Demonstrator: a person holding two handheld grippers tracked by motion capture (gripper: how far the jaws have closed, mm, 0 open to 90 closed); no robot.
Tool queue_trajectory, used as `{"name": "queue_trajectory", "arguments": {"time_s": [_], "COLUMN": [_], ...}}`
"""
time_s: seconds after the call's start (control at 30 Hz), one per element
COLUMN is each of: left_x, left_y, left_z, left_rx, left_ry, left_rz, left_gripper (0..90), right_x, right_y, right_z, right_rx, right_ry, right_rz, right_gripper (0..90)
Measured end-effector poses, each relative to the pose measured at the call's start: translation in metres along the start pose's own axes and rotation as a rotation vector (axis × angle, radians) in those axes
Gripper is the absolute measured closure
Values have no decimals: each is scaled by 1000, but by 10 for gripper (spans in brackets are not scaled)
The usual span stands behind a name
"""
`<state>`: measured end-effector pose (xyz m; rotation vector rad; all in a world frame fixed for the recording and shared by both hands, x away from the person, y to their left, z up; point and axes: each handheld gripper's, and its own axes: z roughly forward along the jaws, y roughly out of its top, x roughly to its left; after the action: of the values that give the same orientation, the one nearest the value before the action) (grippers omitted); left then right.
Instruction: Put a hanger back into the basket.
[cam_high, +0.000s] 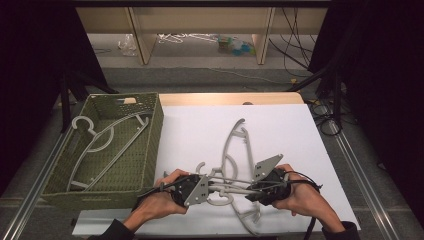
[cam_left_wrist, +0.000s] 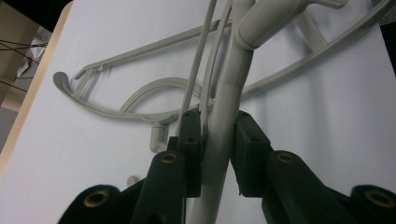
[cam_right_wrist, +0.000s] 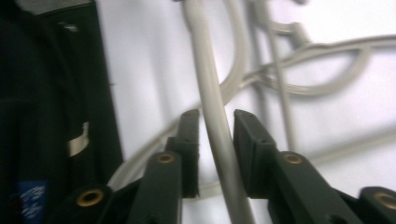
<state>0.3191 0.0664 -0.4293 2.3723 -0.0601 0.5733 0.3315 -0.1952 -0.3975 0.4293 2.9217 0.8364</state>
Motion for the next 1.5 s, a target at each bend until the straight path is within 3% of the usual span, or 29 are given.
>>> {"name": "queue_trajectory", "arguments": {"time_s": [0.13, 0.3, 0.37, 0.4, 0.47, 0.5, 0.53, 0.73, 0.97, 1.1, 1.27, 1.5], "left_x": [8, 16, 22, 24, 32, 36, 39, 57, 69, 72, 74, 81], "left_y": [3, 6, 3, 2, -3, -5, -7, -16, -22, -21, -14, -4], "left_z": [2, 0, 0, 0, 0, -1, -2, -15, -41, -60, -78, -108], "left_rx": [-13, -26, -38, -35, -26, -26, -29, -133, -237, -272, -299, -286], "left_ry": [17, 20, 7, 8, 21, 28, 30, -17, -13, 15, 24, 69], "left_rz": [-19, -87, -182, -198, -293, -362, -397, -646, -810, -843, -843, -800], "left_gripper": [762, 786, 792, 791, 791, 791, 792, 791, 792, 792, 792, 792], "right_x": [-4, -11, -15, -18, -19, -21, -21, -12, -1, 4, 7, 10], "right_y": [0, 2, 1, 0, 0, 0, 0, 2, 1, -4, -9, -11], "right_z": [-4, -16, -26, -31, -36, -38, -38, -20, -5, 1, 7, 10], "right_rx": [-33, -160, -226, -261, -318, -339, -349, -297, -267, -270, -259, -241], "right_ry": [-64, -149, -181, -186, -224, -228, -226, -160, -107, -98, -90, -68], "right_rz": [52, 158, 214, 230, 278, 299, 309, 274, 256, 253, 253, 250], "right_gripper": [596, 471, 438, 430, 398, 395, 380, 375, 376, 375, 368, 368]}}
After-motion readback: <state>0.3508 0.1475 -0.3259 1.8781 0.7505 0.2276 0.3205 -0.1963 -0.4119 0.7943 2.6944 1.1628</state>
